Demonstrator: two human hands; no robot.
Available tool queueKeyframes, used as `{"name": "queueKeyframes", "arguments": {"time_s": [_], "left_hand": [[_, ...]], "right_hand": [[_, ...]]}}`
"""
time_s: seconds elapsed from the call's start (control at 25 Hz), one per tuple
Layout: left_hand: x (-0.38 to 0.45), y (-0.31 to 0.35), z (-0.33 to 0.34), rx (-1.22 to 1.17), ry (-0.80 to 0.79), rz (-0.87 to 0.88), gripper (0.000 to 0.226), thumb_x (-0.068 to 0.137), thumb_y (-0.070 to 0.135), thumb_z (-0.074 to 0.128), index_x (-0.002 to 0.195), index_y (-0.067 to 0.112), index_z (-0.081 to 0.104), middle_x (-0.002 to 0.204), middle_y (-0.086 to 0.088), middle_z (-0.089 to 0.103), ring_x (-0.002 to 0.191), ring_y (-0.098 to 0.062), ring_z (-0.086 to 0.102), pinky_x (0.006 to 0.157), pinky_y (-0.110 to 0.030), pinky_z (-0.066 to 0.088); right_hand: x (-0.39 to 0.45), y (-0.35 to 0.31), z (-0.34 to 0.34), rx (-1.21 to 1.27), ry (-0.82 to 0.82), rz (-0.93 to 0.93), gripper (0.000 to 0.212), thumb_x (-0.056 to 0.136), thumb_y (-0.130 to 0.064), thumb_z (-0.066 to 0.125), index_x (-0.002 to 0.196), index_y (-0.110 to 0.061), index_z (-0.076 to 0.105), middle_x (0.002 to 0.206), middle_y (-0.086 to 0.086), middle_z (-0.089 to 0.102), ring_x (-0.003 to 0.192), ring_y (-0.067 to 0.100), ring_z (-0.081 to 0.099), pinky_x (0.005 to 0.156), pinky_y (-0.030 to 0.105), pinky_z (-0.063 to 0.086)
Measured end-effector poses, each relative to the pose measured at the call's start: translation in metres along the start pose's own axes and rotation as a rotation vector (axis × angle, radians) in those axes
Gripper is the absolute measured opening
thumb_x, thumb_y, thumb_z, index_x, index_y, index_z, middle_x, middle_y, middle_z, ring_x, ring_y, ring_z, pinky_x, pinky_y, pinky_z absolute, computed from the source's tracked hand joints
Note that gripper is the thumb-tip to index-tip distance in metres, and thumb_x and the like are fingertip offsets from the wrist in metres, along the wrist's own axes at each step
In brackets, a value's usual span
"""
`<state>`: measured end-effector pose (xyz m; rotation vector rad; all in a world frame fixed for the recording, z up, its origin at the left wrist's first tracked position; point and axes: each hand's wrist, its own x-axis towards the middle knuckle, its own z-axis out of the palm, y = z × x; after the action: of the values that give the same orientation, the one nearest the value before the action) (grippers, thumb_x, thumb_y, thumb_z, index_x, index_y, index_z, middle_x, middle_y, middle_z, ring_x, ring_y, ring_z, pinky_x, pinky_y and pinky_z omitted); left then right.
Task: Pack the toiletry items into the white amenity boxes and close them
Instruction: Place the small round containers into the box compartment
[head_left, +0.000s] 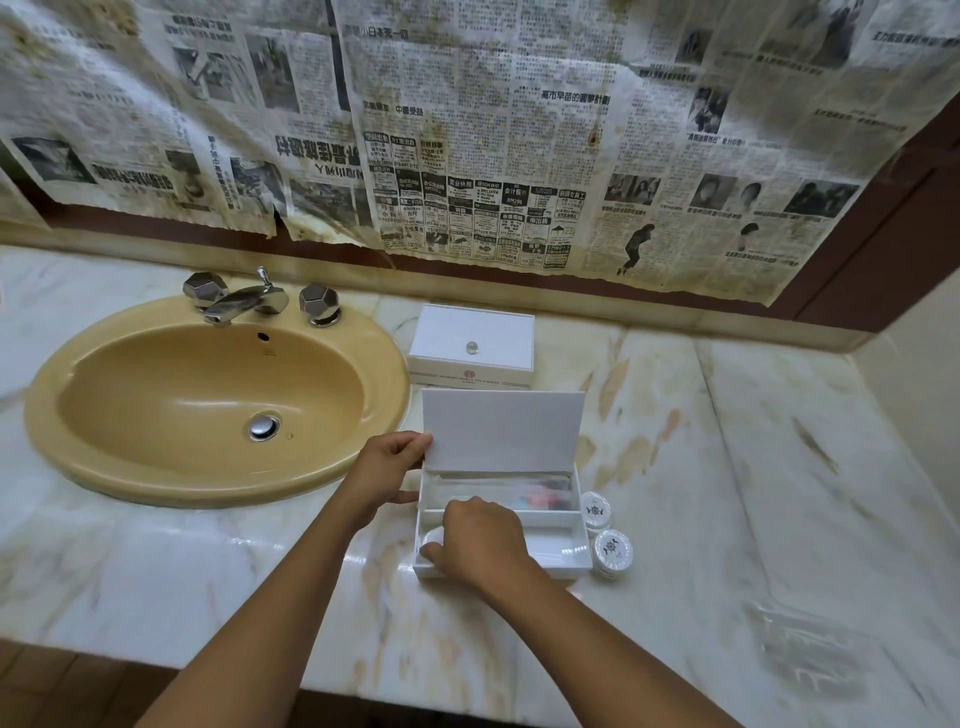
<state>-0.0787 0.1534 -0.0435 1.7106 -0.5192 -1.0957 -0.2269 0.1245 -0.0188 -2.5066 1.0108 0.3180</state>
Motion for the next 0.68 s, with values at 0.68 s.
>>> {"name": "queueKeyframes", "arguments": {"time_s": [0.68], "left_hand": [[-0.0014, 0.0015, 0.0013, 0.014, 0.012, 0.004, 0.026, 0.099, 0.031, 0.056, 0.096, 0.011, 0.072, 0.101, -0.004, 0.073, 0.094, -0.007, 0.068, 0.053, -0.024, 0.054]], "right_hand": [[0.0053, 0.0026, 0.0034, 0.113, 0.018, 0.040, 0.029, 0.089, -0.034, 0.052, 0.101, -0.009, 0.061, 0.108, 0.012, 0.063, 0.101, 0.032, 0.058, 0.073, 0.031, 0.037]]}}
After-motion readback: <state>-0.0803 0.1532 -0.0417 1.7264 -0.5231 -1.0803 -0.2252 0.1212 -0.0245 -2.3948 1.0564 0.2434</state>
